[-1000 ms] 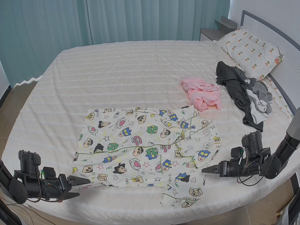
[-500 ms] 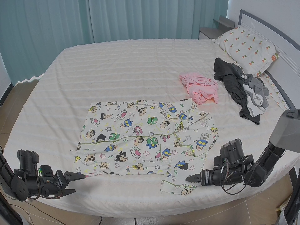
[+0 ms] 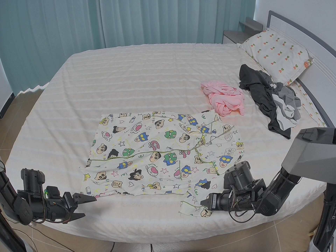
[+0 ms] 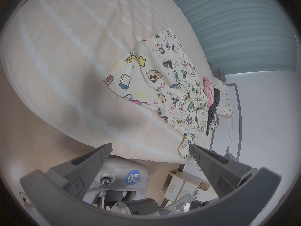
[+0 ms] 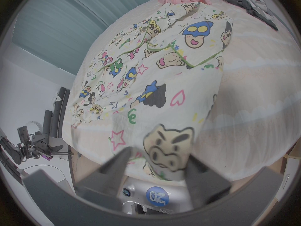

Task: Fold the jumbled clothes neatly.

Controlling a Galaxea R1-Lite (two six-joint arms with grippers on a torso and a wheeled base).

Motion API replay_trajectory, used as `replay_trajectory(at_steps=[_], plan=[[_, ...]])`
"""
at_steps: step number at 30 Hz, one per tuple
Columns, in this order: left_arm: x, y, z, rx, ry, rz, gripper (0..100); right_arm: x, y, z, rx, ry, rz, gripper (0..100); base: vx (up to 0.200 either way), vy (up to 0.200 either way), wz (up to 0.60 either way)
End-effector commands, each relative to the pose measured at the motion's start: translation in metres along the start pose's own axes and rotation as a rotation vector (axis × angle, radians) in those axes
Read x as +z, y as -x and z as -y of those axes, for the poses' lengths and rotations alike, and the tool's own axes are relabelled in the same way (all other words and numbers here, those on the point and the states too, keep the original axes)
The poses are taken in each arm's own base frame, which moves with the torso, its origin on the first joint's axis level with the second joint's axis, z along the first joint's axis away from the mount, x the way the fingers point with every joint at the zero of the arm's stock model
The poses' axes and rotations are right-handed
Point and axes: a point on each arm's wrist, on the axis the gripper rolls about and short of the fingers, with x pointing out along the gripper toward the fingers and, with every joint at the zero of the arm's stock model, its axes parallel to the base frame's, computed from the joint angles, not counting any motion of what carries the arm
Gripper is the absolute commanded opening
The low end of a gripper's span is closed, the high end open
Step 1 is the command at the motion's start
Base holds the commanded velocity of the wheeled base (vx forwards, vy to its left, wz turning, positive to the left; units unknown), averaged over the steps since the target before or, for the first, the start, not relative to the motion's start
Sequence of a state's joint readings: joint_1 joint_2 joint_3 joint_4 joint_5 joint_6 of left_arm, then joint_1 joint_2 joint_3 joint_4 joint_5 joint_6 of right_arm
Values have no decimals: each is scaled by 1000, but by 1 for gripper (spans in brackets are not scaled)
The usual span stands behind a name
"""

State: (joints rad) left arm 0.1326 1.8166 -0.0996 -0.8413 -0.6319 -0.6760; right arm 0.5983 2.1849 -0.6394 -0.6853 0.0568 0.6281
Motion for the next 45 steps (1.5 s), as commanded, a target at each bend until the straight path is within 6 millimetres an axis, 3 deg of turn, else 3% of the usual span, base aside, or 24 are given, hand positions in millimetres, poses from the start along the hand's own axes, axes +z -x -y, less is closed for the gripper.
replay_trajectory(at_steps=[1,7,10,13,15,18,24,31,37,38,41,45], plan=[[0,-1,-1,3,4,-5,100,-12,-11,-2,-62,23,-5,0,0,0,0],[0,-2,-2,10,5,-4,100,-16,-2,-1,-98,33,12,0,0,0,0],[0,-3,-2,62,-4,27,100,-14,24,1,-72,28,29,0,0,0,0],[0,-5,-3,71,-4,34,100,-14,37,5,-55,23,24,0,0,0,0],[1,-9,-6,86,-1,31,100,-16,55,18,-27,31,-7,0,0,0,0],[2,-13,-8,117,-9,56,100,-21,64,33,-20,48,-49,0,0,0,0],[-1,-20,-9,157,-26,62,100,-34,68,50,-40,105,-120,0,0,0,0],[-1,-31,-13,222,-34,86,100,-40,66,52,-7,117,-165,0,0,0,0],[4,-48,6,218,42,223,100,-40,63,51,33,131,-187,0,0,0,0],[2,-58,13,232,64,269,100,-39,63,51,56,145,-190,0,0,0,0],[-5,-74,16,287,28,299,100,-41,64,51,86,142,-207,0,0,0,0],[2,-86,17,328,23,384,100,-41,67,53,116,128,-217,0,0,0,0]])
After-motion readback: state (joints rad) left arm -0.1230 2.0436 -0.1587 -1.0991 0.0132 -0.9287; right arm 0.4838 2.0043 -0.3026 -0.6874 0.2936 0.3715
